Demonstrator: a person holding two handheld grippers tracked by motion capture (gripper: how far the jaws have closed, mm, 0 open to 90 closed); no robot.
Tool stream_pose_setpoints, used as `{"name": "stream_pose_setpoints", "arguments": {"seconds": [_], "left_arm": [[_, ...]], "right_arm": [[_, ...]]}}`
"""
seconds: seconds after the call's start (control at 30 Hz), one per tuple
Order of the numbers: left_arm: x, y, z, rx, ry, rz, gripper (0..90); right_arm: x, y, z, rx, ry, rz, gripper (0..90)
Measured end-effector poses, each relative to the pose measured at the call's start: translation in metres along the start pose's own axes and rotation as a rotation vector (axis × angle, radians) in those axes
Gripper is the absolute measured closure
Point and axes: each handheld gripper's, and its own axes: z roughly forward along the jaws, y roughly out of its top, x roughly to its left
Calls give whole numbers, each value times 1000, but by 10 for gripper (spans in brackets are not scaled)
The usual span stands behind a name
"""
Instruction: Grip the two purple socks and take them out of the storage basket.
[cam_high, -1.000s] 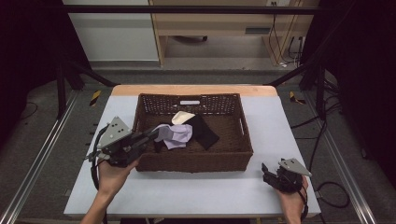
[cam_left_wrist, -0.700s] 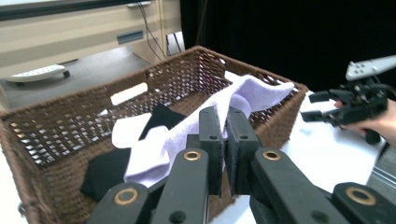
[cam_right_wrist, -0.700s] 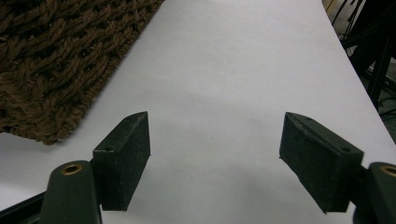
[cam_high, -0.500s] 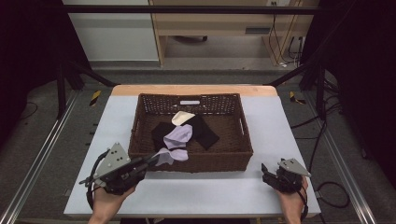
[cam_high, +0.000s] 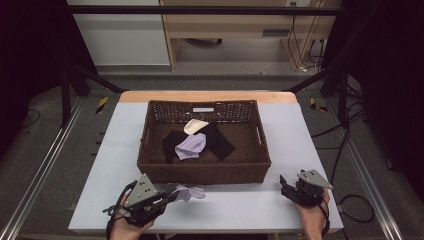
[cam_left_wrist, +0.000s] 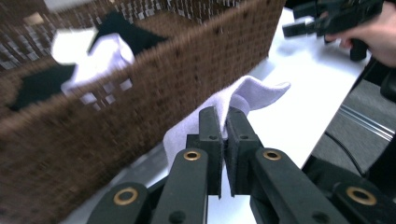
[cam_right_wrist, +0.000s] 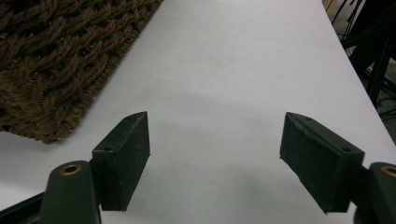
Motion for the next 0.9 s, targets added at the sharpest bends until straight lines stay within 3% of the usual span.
{"name": "stream_pose_setpoints", "arguments": {"seconds": [0.13, 0.3, 0.47, 0.7, 0.9], "left_arm": [[1, -14, 19, 74, -12, -10, 851], [0, -22, 34, 116, -23, -4, 843], [-4, -26, 43, 145, -9, 3, 683], [-4, -19, 34, 93, -3, -27, 494], [-2, -12, 25, 47, -7, -51, 465]], "right_arm": [[1, 0, 0, 1, 1, -6, 235], [0, 0, 0, 7, 3, 1, 222], [0, 0, 1, 14, 4, 4, 218], [1, 1, 2, 21, 5, 0, 218], [0, 1, 2, 21, 4, 2, 219]]}}
